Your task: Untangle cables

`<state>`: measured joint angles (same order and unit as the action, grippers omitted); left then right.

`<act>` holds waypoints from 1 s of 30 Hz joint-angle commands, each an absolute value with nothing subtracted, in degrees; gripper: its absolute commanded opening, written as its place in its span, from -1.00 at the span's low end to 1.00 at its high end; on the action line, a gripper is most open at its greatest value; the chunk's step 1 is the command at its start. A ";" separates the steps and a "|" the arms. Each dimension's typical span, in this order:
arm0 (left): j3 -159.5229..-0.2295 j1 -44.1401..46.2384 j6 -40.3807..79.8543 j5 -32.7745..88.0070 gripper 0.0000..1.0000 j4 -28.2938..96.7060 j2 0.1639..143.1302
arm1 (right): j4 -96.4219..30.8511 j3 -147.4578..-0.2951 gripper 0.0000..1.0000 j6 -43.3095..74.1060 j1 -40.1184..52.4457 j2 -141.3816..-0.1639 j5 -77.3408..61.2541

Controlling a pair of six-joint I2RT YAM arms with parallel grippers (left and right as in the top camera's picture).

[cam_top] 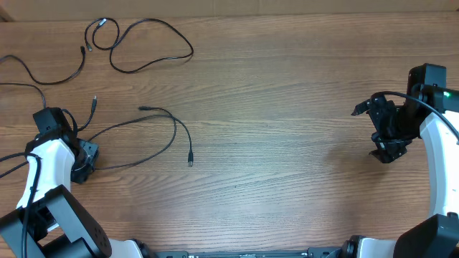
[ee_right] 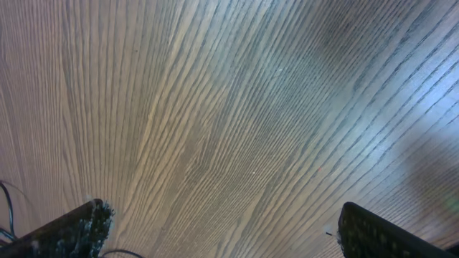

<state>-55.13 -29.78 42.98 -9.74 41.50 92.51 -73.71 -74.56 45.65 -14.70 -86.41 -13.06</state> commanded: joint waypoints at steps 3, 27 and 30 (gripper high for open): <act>-56.82 -30.09 40.14 -11.33 0.37 43.18 92.71 | -73.60 -74.98 1.00 45.95 -14.92 -86.06 -12.45; -72.77 -7.86 18.68 12.01 0.66 54.72 92.38 | -73.60 -74.98 1.00 45.95 -14.92 -86.06 -12.45; -72.77 -2.22 28.45 6.35 0.66 52.10 96.18 | -73.60 -74.98 1.00 45.95 -14.92 -86.06 -12.45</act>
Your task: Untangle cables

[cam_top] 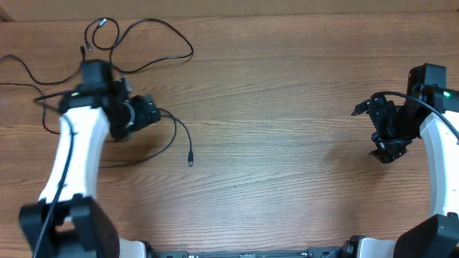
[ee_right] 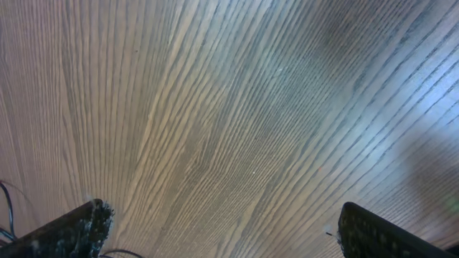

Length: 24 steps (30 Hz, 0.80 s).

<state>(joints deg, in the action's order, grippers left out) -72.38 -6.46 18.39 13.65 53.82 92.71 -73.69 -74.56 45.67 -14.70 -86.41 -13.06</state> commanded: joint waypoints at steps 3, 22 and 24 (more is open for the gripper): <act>-72.79 4.12 32.47 2.13 0.67 46.50 100.22 | -73.60 -74.98 1.00 45.95 -14.92 -86.06 -12.45; -72.77 12.64 44.40 -17.19 -0.37 40.14 116.31 | -73.60 -74.98 1.00 45.95 -14.92 -86.06 -12.45; -72.77 12.40 43.70 -17.21 -0.68 40.14 116.31 | -73.60 -74.98 1.00 45.95 -14.92 -86.06 -12.45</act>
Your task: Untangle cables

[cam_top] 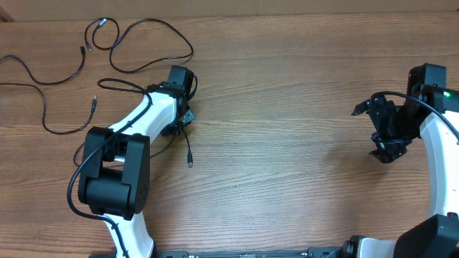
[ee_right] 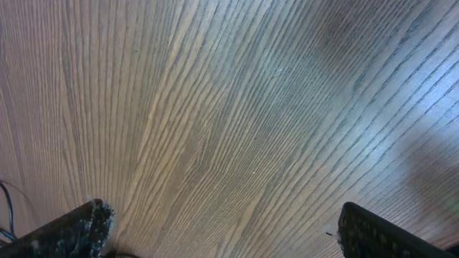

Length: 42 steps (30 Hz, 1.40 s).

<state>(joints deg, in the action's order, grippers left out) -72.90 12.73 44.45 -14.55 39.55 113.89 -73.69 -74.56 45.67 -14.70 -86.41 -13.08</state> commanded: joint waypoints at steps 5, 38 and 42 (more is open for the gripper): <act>-72.77 6.96 43.70 -18.65 -0.92 45.78 116.31 | -73.60 -74.98 1.00 45.95 -14.92 -86.06 -12.45; -86.00 -36.53 29.39 -18.35 -0.92 48.95 116.22 | -73.60 -74.98 1.00 45.95 -14.92 -86.06 -12.45; -91.09 -42.52 30.35 -15.64 -0.26 53.21 116.22 | -73.60 -74.98 1.00 45.95 -14.92 -86.06 -12.45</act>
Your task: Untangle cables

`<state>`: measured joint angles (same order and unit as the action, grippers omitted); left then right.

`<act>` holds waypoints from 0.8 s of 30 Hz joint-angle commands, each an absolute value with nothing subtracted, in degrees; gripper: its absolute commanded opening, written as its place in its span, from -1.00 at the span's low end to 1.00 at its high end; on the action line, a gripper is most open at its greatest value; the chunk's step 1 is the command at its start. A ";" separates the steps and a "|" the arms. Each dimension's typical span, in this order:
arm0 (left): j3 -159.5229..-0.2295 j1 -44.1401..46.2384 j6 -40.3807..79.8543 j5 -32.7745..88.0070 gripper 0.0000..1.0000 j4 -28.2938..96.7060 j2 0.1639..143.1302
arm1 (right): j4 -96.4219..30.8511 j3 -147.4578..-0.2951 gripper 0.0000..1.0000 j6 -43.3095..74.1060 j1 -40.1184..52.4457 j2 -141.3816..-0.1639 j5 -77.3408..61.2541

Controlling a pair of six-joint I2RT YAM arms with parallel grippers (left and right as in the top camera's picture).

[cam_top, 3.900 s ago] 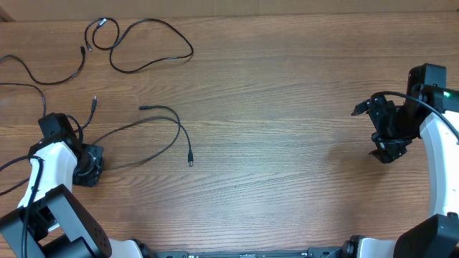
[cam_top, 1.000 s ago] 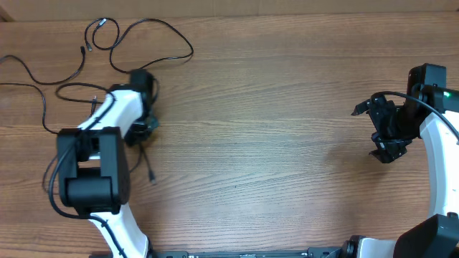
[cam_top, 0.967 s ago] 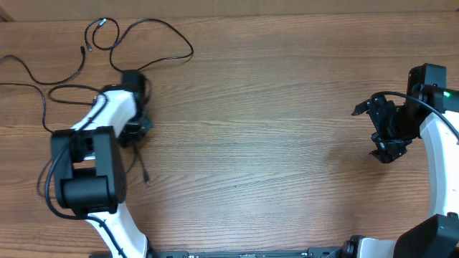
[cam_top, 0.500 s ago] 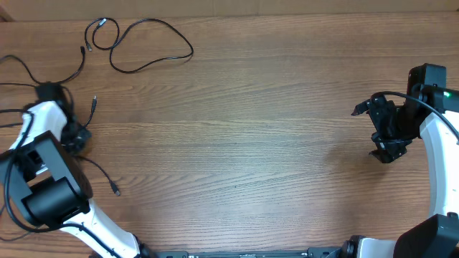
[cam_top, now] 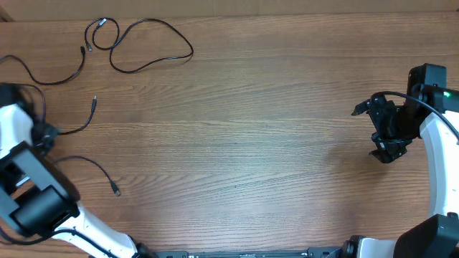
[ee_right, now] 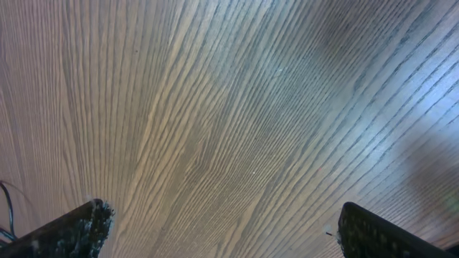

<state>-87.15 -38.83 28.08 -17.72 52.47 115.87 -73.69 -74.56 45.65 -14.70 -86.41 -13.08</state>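
Note:
Several thin black cables lie at the table's left in the overhead view. A looped cable (cam_top: 152, 44) sits at the far left back. A second cable (cam_top: 44, 74) curves below it, and a third cable (cam_top: 80, 123) has its plug pointing back. A fourth cable (cam_top: 95, 170) ends in a plug near the front left. My left gripper (cam_top: 43, 133) is at the left edge by the third cable, its jaws hidden. My right gripper (cam_top: 366, 132) hovers open at the far right, with only bare wood between its fingertips (ee_right: 92, 221).
The wooden table (cam_top: 272, 107) fills both views. My left arm's black links (cam_top: 32, 197) crowd the front left corner. The right arm's own lead (cam_top: 423, 107) loops beside its wrist.
My left arm was reaching to the table's middle left over the fourth cable; it is now drawn back to the left edge. That cable's plug now lies well to the left and nearer the front.
At first my left gripper rested near the left edge beside the fourth cable. Then it was over the cables further back, then out by that cable's bend. Now it is back at the edge and the cable lies closer to it. The right arm never moved.

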 commanded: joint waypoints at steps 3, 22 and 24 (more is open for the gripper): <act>-91.24 -45.39 29.19 -7.25 0.99 53.28 116.22 | -73.60 -74.98 1.00 45.95 -14.92 -86.06 -12.45; -87.77 -58.63 34.61 -11.07 0.99 67.40 115.59 | -73.60 -74.98 1.00 45.95 -14.92 -86.06 -12.45; -87.85 -60.18 34.76 -11.77 0.99 68.53 114.34 | -73.60 -74.98 1.00 45.95 -14.92 -86.06 -12.45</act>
<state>-87.59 -57.60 32.82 -11.29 67.37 115.90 -73.69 -74.56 45.67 -14.70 -86.41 -13.06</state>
